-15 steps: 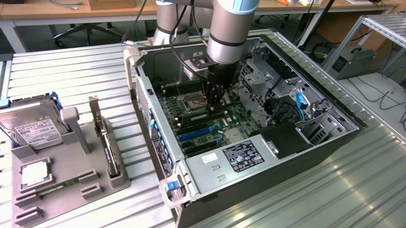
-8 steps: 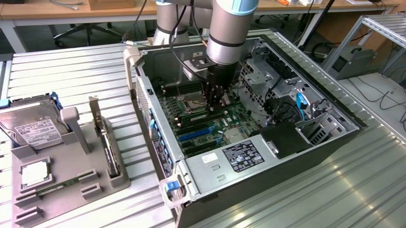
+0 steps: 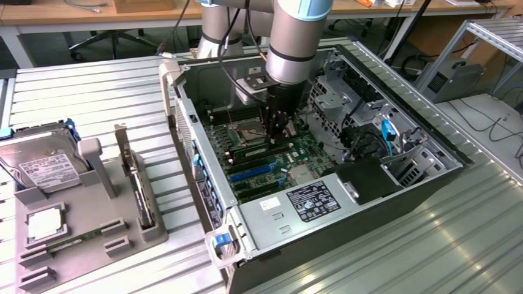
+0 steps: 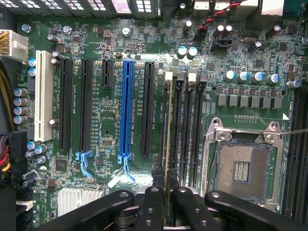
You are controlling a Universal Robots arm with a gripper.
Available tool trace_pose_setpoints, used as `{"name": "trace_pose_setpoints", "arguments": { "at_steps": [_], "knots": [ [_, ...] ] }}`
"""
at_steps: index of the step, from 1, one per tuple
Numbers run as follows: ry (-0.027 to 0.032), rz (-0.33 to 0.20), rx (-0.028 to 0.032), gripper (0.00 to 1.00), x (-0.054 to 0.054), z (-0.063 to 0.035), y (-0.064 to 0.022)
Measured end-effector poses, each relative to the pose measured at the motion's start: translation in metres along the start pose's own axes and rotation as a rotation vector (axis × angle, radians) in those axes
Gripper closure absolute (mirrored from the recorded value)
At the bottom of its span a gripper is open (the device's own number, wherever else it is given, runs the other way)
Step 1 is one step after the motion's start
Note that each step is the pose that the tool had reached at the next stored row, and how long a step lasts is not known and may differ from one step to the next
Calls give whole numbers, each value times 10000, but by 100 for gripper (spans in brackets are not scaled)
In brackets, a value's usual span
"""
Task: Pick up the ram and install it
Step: 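Insert the ram into the slot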
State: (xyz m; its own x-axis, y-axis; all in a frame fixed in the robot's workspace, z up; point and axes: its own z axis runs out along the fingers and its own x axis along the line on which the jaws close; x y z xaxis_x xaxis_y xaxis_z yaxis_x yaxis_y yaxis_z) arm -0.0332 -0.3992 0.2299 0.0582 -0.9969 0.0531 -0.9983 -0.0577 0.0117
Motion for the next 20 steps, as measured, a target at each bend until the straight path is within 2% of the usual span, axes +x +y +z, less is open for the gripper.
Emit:
{"name": "trace_pose_setpoints", "arguments": {
  "at_steps": [4, 5, 6, 7, 11, 17, 20],
  "knots": [
    [-2, 0, 1, 85, -1, 5, 0],
    [-3, 0, 1, 79, -1, 6, 0],
    [-2, 0, 1, 79, -1, 6, 0],
    [-4, 0, 2, 72, -2, 6, -1],
    [-3, 1, 2, 72, -6, -33, -28],
    [-3, -1, -11, 72, 8, -171, -147],
    [-4, -1, -18, 72, 10, -195, -173]
  ]
}}
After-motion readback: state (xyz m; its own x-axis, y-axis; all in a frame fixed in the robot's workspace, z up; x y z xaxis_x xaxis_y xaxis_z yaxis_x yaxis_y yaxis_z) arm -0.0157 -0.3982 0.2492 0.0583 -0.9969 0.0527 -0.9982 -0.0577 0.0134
